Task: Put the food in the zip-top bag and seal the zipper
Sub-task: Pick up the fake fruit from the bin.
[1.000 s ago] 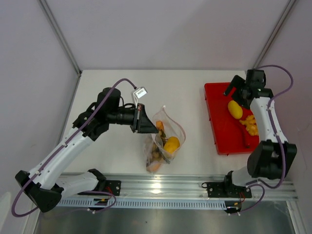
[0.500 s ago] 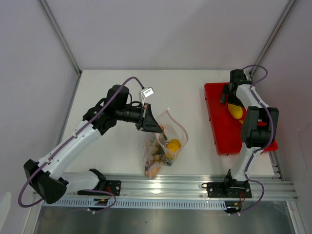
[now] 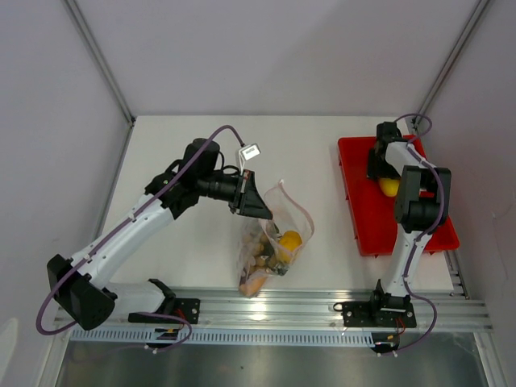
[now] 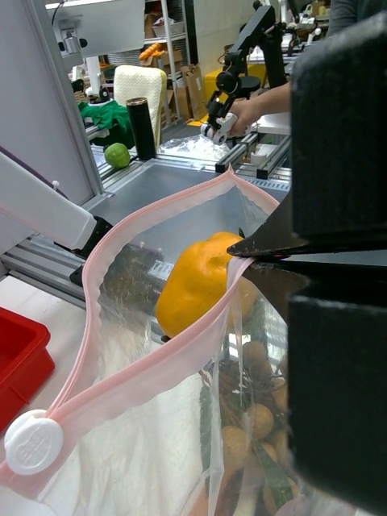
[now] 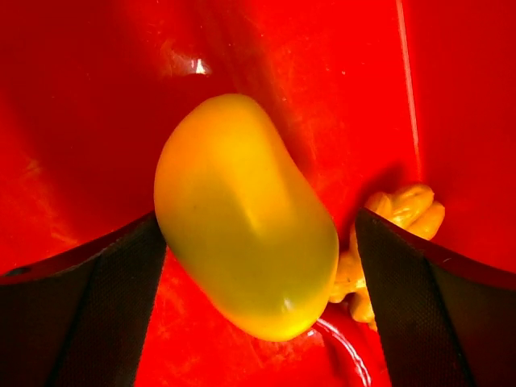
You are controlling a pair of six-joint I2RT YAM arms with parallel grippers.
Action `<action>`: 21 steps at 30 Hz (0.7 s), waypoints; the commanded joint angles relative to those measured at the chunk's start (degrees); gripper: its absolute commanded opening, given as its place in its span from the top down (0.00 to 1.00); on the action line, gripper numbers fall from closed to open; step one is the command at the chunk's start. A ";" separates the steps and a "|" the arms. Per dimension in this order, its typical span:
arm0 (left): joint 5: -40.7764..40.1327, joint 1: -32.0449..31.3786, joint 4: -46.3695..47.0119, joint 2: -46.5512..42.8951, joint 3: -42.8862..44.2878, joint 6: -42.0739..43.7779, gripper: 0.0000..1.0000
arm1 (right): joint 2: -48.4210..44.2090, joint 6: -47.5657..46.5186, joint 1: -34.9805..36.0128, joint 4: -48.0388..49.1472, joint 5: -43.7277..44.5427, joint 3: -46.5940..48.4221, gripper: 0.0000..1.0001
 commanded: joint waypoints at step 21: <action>-0.15 0.50 1.53 -1.15 2.16 0.83 0.99 | -21.26 11.12 1.74 -5.36 -15.08 -2.23 0.97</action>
